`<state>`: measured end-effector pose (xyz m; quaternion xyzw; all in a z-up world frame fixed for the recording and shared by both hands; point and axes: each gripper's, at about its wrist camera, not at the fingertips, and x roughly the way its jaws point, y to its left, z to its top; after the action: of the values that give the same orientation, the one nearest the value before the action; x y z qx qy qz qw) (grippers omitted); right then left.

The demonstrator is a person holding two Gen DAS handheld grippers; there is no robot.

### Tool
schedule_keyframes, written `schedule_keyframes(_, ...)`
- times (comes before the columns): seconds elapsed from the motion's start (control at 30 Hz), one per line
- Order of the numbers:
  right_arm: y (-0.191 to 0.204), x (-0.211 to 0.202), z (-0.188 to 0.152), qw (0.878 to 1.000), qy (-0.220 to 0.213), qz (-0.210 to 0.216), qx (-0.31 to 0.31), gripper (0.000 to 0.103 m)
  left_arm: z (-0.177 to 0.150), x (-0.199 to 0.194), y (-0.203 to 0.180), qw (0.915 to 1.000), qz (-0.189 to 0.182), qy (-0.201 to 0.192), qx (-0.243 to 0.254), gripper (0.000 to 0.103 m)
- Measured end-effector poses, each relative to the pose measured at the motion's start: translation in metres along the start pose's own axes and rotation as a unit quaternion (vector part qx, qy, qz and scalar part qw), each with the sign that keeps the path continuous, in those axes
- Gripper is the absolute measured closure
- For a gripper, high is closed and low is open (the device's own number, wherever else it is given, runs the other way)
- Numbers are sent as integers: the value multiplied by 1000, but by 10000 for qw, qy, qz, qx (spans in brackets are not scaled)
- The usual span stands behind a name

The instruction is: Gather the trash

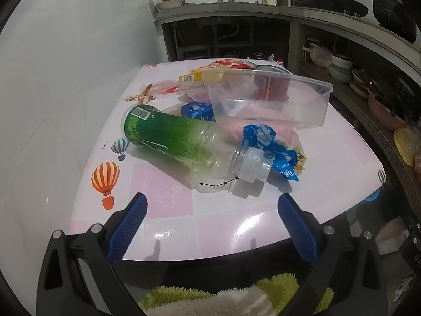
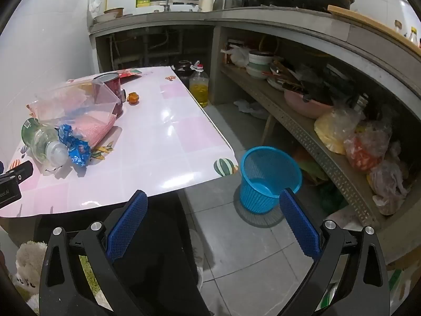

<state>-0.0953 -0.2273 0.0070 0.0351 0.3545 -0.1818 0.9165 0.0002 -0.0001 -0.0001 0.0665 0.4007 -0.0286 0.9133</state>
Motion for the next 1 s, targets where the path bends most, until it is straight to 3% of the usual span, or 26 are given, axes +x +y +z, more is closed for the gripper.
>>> schedule_keyframes(1.0, 1, 0, 1, 10000, -10, 4, 3, 8, -1, 2, -3, 10000, -15, 12, 1, 6)
